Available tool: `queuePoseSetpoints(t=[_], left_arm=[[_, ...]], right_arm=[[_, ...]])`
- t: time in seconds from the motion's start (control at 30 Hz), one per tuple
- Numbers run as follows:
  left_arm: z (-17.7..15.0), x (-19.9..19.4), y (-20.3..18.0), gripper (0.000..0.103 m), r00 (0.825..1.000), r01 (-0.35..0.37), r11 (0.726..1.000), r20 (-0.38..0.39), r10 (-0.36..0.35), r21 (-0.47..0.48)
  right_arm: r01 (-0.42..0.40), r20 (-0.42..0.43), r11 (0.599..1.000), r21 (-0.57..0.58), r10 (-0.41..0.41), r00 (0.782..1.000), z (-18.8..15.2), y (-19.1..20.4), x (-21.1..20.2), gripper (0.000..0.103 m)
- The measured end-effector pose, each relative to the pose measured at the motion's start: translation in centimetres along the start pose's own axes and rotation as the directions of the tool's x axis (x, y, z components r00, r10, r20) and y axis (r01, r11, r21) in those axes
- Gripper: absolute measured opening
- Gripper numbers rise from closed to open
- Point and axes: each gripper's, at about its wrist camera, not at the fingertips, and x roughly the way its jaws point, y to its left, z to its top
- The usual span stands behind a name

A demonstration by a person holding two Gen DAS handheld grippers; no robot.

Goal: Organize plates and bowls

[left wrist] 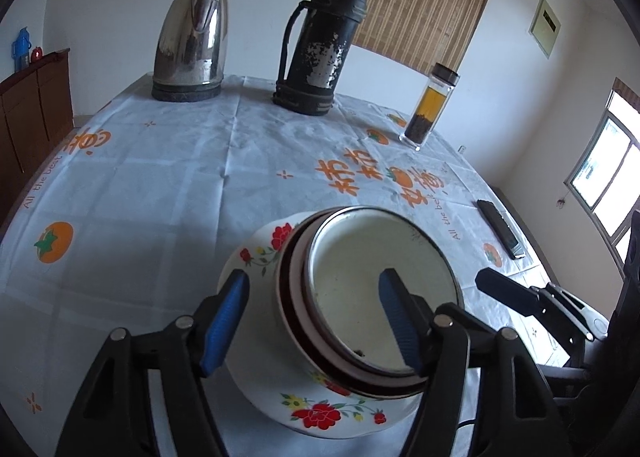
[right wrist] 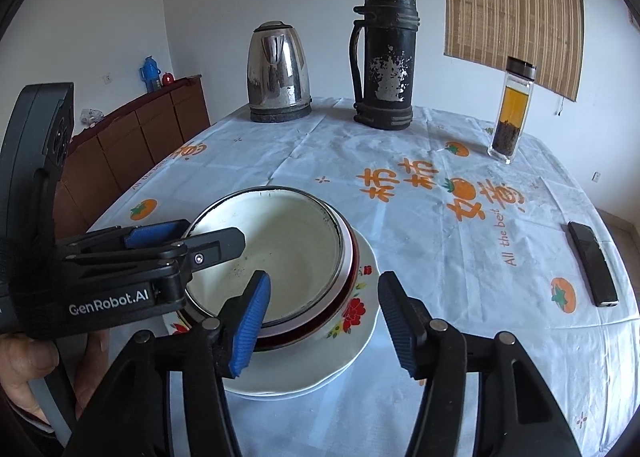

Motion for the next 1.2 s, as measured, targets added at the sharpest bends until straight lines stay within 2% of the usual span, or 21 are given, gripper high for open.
queuePoseSetpoints(t=[0.23, 0.33, 0.43, 0.53, 0.7, 0.83, 1.07, 1.2], left_arm=[[0.2, -1.0, -0.9, 0.068, 0.997, -0.033, 0.998, 0.073, 0.029, 0.051], [0.2, -1.6, -1.3, 0.069, 0.99, -0.075, 0.994, 0.128, 0.064, 0.078], [0.2, -2.3, -1.7, 0.07, 0.98, -0.097, 0.991, 0.182, 0.078, 0.096], [0.1, -2.5, -1.8, 0.071, 0.973, -0.118, 0.988, 0.211, 0.094, 0.104], [0.1, -2.3, -1.8, 0.071, 0.972, -0.127, 0.987, 0.212, 0.103, 0.102], [0.0, -2.2, -2.1, 0.071, 0.968, -0.14, 0.984, 0.226, 0.112, 0.11], [-0.3, -1.7, -2.4, 0.071, 0.966, -0.156, 0.98, 0.228, 0.126, 0.121], [-0.3, -1.5, -2.4, 0.071, 0.964, -0.164, 0.979, 0.228, 0.133, 0.122]], right_arm=[[0.006, 0.084, 1.0, -0.006, -0.005, 0.996, -0.4, -0.3, -1.2, 0.059], [0.026, 0.144, 1.0, -0.009, -0.024, 0.989, -0.6, -0.4, -1.7, 0.059], [0.065, 0.265, 0.998, -0.018, -0.058, 0.962, -0.8, -0.1, -2.5, 0.059], [0.107, 0.354, 0.994, -0.018, -0.094, 0.931, -0.9, 0.0, -2.8, 0.065], [0.12, 0.42, 0.993, 0.001, -0.109, 0.901, -1.0, -0.5, -2.7, 0.066], [0.103, 0.433, 0.994, 0.019, -0.101, 0.896, -1.0, -1.2, -2.5, 0.067], [0.071, 0.399, 0.996, 0.055, -0.088, 0.913, -1.4, -2.3, -1.8, 0.068], [0.063, 0.408, 0.996, 0.064, -0.084, 0.909, -1.6, -2.4, -2.2, 0.068]])
